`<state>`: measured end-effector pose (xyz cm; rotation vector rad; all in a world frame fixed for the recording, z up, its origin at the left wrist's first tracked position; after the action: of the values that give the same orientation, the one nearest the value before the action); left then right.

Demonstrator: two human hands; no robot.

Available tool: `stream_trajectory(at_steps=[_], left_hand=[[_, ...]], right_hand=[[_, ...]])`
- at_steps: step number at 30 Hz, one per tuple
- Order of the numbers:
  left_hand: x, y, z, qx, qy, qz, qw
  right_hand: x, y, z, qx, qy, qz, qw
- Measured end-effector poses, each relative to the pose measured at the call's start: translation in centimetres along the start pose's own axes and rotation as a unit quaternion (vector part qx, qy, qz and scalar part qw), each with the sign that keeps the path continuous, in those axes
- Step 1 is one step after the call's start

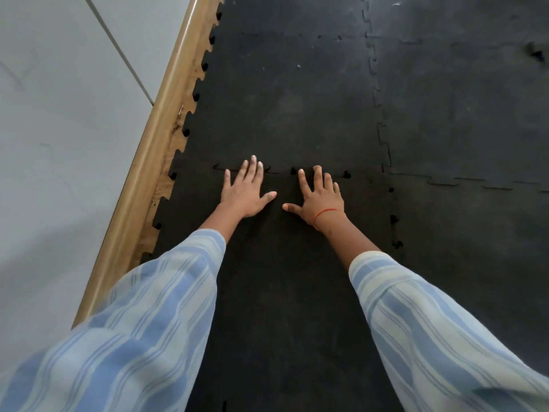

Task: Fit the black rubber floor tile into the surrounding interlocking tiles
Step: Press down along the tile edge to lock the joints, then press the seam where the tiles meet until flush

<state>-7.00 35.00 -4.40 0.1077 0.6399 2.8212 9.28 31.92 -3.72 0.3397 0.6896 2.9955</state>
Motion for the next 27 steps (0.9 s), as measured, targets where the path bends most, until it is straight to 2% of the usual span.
stream_trajectory(at_steps=[3, 10, 15, 20, 27], left_hand=[[-4.6, 0.1, 0.1, -0.011, 0.033, -0.088, 0.996], [-5.9, -0.3, 0.2, 0.016, 0.062, -0.083, 0.994], [-5.5, -0.7, 0.2, 0.034, 0.041, -0.101, 0.993], [-5.4, -1.0, 0.3, 0.036, 0.014, -0.111, 0.993], [-5.0, -1.2, 0.3, 0.051, -0.013, -0.13, 0.99]], right_hand=[[-0.2, -0.2, 1.0, 0.013, -0.022, 0.013, 1.0], [-0.9, -0.1, 2.4, -0.036, 0.0, 0.013, 0.999], [-1.9, -0.6, 2.6, -0.005, -0.02, 0.012, 1.0], [-1.8, -0.1, 1.3, -0.006, 0.015, 0.012, 1.0], [-1.2, -0.9, 2.0, 0.056, 0.066, 0.026, 0.996]])
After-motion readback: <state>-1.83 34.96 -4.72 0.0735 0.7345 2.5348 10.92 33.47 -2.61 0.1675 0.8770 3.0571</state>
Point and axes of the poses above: each hand's wrist, its own y-axis away from the middle knuckle, its own z-axis out of the back of the hand, x = y × z, the point moved 4 cm from there along -y, towards the middle knuckle, and after that the axes turned 9 degrees about -y, right-handed, at the moved point
